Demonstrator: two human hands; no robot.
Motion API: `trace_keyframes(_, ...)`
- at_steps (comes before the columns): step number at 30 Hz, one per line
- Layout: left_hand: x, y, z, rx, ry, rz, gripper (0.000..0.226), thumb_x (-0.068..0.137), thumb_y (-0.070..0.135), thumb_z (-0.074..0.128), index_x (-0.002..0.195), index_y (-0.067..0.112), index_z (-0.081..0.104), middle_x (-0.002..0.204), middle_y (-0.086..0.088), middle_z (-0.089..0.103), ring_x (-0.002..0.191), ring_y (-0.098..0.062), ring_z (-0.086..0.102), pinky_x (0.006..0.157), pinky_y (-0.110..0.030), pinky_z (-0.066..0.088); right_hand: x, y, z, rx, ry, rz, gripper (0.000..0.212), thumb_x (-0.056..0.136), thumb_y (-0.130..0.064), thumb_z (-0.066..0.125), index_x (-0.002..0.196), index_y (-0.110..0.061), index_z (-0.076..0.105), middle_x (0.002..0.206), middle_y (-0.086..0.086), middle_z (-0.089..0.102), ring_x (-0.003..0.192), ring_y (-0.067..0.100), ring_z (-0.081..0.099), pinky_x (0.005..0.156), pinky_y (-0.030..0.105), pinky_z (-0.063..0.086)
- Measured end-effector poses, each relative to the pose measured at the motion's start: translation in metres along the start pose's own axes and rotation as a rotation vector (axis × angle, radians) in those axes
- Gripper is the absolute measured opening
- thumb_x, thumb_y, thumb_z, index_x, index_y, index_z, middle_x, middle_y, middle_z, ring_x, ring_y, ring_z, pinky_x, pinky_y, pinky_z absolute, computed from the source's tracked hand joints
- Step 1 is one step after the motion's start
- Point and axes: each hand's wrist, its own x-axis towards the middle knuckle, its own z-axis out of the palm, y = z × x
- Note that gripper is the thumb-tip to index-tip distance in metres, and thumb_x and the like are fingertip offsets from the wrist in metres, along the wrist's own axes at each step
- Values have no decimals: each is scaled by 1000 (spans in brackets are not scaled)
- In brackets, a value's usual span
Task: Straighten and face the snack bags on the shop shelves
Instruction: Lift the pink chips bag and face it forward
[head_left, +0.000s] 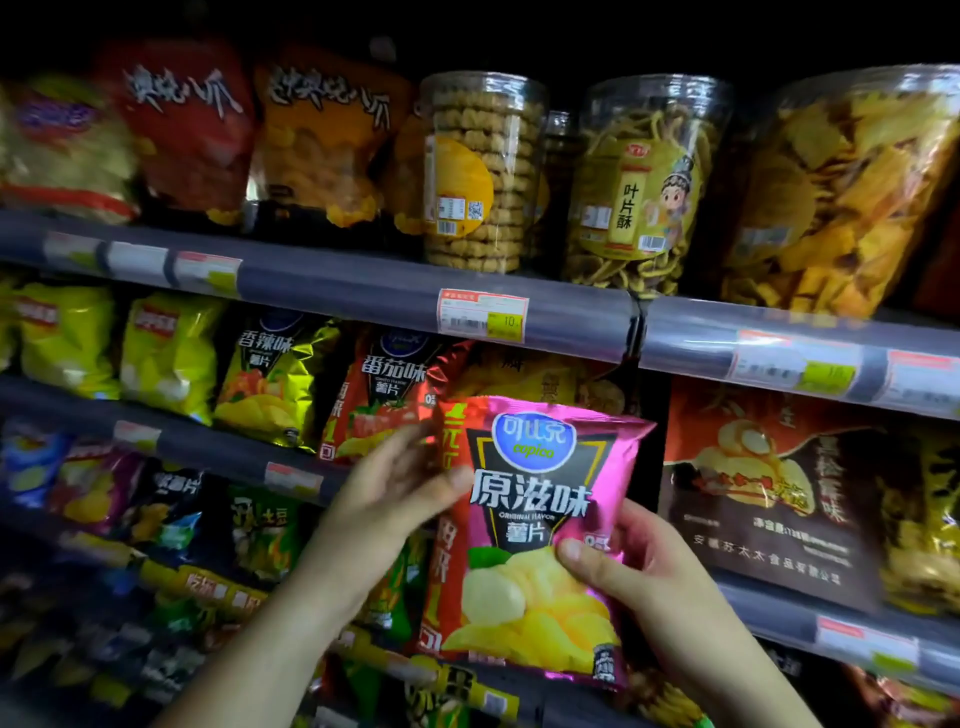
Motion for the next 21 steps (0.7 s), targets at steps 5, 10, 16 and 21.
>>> trace_keyframes(5,11,21,12,131,117,119,35,66,20,86,98,17,72,98,-3,80,91,-18,76,79,-28,59,-8,-3,4,-89,-91,-1,50,70,-9,78,119,-15,68,109,2,82,96,17,79,74,22,60)
trace_keyframes(10,11,29,4,114,27,29,13,69,23,83,74,14,74,70,2,72,64,-10,67,60,-27,52,-13,-9,-11,-159,-101,-12,40,66,-8,82,103,-21,78,99,3,84,84,11,78,68,19,58)
trace_keyframes(16,20,29,11,-143,45,-127,17,71,22,70,68,5,71,61,-4,73,54,-15,69,49,-23,56,-16,-17,-34,-145,-65,-12,40,63,-3,84,99,-19,80,97,7,83,82,18,76,67,26,60)
trace_keyframes(21,31,32,5,-145,134,-84,48,98,21,50,60,12,78,64,-8,76,62,-17,77,56,-22,61,-20,-13,-55,-99,37,36,41,67,-6,84,106,-10,76,106,17,80,90,26,75,79,37,62)
